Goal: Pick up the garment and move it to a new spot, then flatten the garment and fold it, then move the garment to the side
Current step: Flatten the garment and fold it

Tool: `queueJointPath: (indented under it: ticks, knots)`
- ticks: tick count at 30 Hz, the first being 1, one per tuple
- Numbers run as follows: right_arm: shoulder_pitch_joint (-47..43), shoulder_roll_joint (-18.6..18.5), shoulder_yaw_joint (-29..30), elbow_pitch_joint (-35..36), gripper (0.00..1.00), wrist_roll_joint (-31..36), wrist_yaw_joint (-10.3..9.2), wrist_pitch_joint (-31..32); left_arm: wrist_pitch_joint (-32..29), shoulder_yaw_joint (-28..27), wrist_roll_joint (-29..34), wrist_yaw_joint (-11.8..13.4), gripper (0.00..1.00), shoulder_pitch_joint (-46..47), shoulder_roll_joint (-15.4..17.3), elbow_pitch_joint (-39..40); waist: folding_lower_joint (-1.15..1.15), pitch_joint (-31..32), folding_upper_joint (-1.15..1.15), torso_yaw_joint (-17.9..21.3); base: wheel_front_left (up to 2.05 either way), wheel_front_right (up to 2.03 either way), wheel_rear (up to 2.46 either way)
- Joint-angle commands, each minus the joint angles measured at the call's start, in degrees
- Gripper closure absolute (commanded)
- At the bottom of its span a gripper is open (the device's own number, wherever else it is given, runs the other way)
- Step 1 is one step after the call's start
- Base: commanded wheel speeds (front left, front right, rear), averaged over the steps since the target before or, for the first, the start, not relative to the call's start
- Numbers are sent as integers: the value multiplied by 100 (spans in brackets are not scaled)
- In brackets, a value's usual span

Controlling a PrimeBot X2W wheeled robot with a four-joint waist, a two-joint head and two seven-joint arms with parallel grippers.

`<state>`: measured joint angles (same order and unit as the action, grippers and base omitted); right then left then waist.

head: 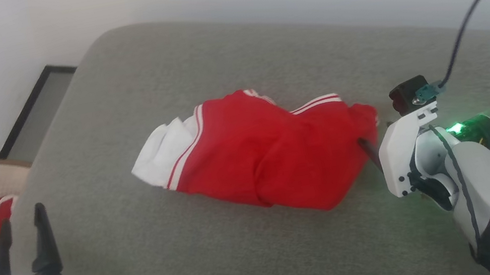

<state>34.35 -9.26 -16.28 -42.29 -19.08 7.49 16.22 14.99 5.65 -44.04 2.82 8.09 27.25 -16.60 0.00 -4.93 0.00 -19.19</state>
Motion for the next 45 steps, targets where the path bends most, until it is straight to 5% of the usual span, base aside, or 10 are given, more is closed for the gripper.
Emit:
queueJointPath:
  ticks: [1,9,10,11,22,38,45]
  knots:
    - [147,-5,16,-198,0,113,2,180,21,-88,112,-83,0,-60,-133,26,0,-159,0,-213,0,0,0]
    - [471,161,181,-939,0,381,2,674,21,-318,405,-344,0,57,-546,-125,0,-372,0,-463,0,0,0]
    - [490,172,149,-1002,68,446,2,654,21,-354,438,-383,0,79,-592,-155,0,-389,0,-484,0,0,0]
    - [501,184,168,-1067,100,470,2,601,21,-393,458,-415,0,92,-620,-181,0,-401,0,-495,0,0,0]
    - [594,50,452,-1195,100,427,-3,200,22,-936,866,-688,0,-68,-899,-212,0,-305,0,-162,0,0,0]
    - [-143,-1066,1084,-206,100,154,-2,611,22,-1442,1362,-863,0,-490,-1096,81,0,-58,0,592,0,0,0]
    - [-467,-1255,1392,270,100,248,1,712,22,-1540,1486,-937,0,-600,-1177,127,0,69,0,707,0,0,0]
